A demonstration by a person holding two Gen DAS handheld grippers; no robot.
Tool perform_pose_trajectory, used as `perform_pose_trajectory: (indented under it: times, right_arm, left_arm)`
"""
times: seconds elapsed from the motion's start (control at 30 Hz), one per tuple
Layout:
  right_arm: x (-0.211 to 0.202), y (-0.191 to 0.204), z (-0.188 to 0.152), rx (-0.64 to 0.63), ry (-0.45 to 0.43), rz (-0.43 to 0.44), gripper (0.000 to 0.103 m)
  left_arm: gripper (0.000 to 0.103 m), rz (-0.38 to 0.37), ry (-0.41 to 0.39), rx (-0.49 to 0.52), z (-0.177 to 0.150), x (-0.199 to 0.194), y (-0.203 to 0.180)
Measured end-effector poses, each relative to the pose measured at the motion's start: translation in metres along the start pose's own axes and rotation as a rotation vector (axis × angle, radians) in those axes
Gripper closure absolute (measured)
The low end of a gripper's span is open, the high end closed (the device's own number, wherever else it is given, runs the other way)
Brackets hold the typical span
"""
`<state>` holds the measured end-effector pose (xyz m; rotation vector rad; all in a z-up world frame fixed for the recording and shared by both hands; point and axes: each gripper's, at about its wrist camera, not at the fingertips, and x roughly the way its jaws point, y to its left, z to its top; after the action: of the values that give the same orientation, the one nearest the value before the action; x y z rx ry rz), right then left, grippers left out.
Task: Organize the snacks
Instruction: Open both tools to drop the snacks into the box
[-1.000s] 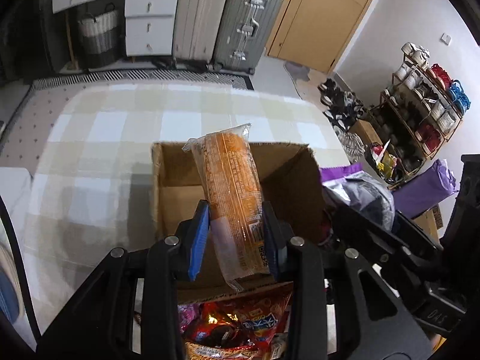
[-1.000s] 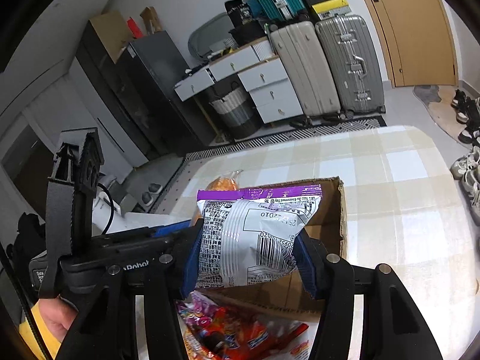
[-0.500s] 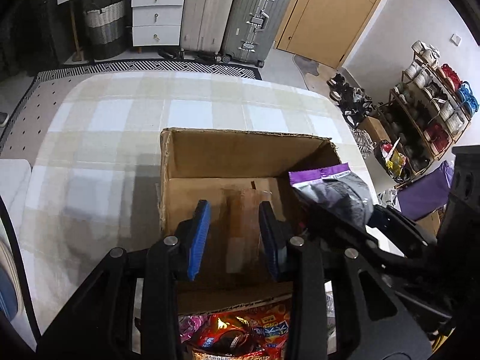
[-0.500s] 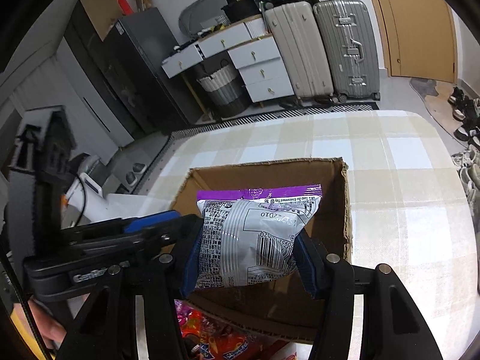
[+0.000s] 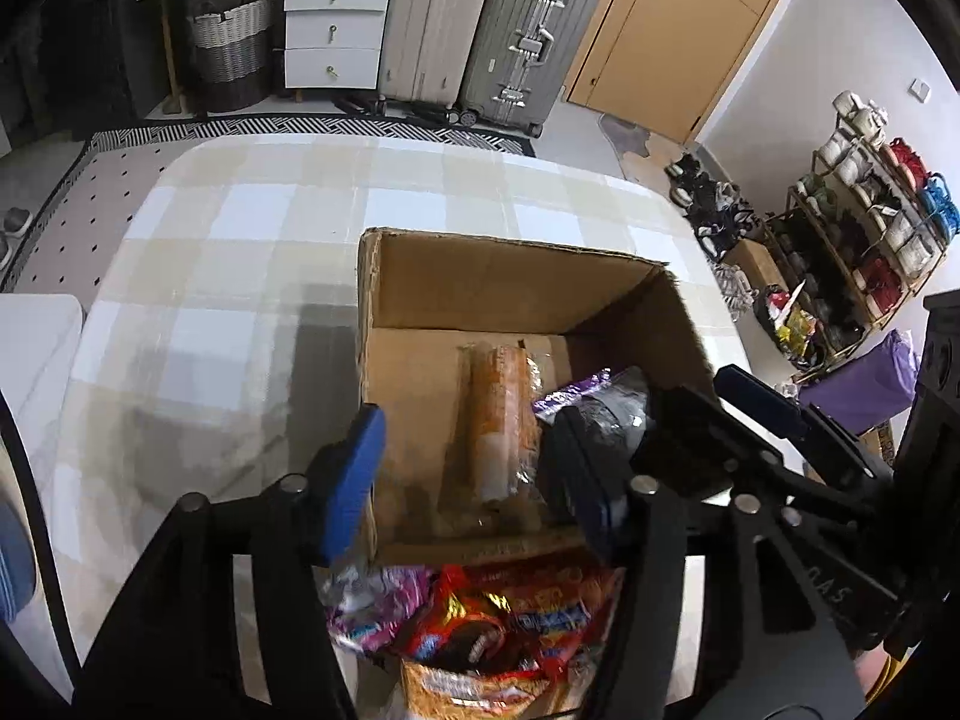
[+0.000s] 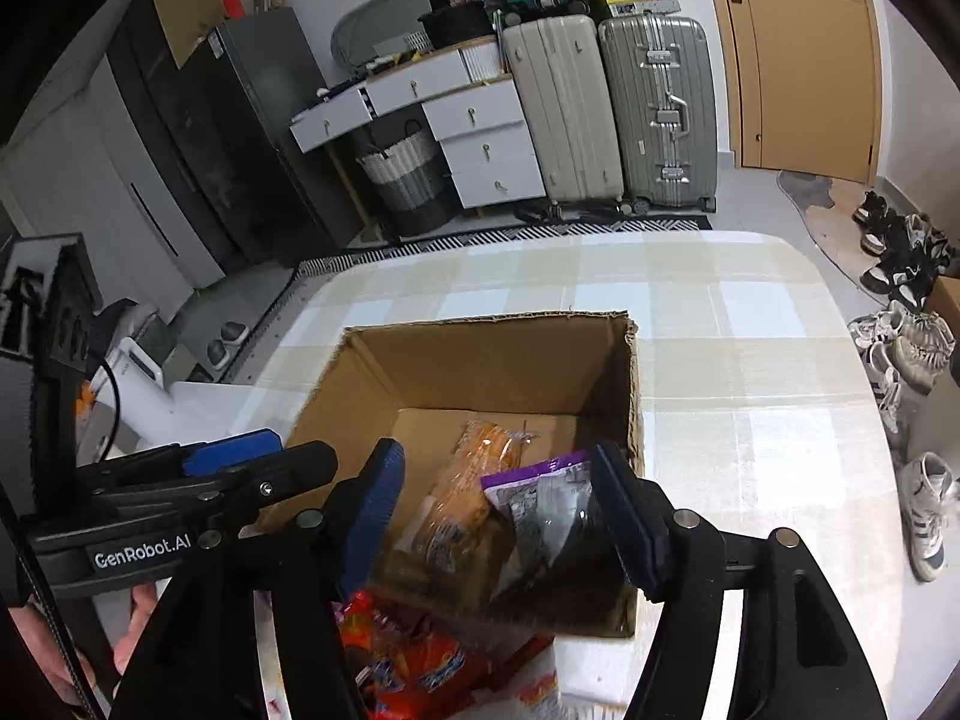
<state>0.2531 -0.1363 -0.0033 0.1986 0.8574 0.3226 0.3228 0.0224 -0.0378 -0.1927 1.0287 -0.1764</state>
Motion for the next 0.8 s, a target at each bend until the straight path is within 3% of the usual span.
perform_pose_trajectory:
  times: [0.27,0.3,0.37,0.47,0.7,0.8]
  right_arm:
    - [-0.071,0.012,-0.035,-0.021,-0.088,0.025,0.036]
    - [-0.083,0.014,-0.042,-0.027,-0.107,0.025,0.035]
    - [-0.101,0.017,-0.054,-0.036,-0.137,0.019,0.018]
    - [-0.131,0.022,-0.075,-0.050,-0.192,0.022,0.017]
    - [-0.176,0.037,-0.115,-0.059,-0.249,0.034,0.011]
    - [-0.189,0.047,-0.134,-0.078,-0.288,0.053,0.006]
  left_arm:
    - [0.033,-0.004,-0.066,0.013,-0.036,-0.061,-0.005]
    - [0.033,-0.005,-0.080,0.020,-0.044,-0.070,-0.007]
    - [0.032,0.006,-0.124,0.048,-0.062,-0.093,-0.014]
    - [0.024,0.021,-0.174,0.099,-0.091,-0.124,-0.026]
    - [0.024,0.076,-0.283,0.173,-0.152,-0.189,-0.041]
    - [0.024,0.111,-0.372,0.196,-0.176,-0.217,-0.047]
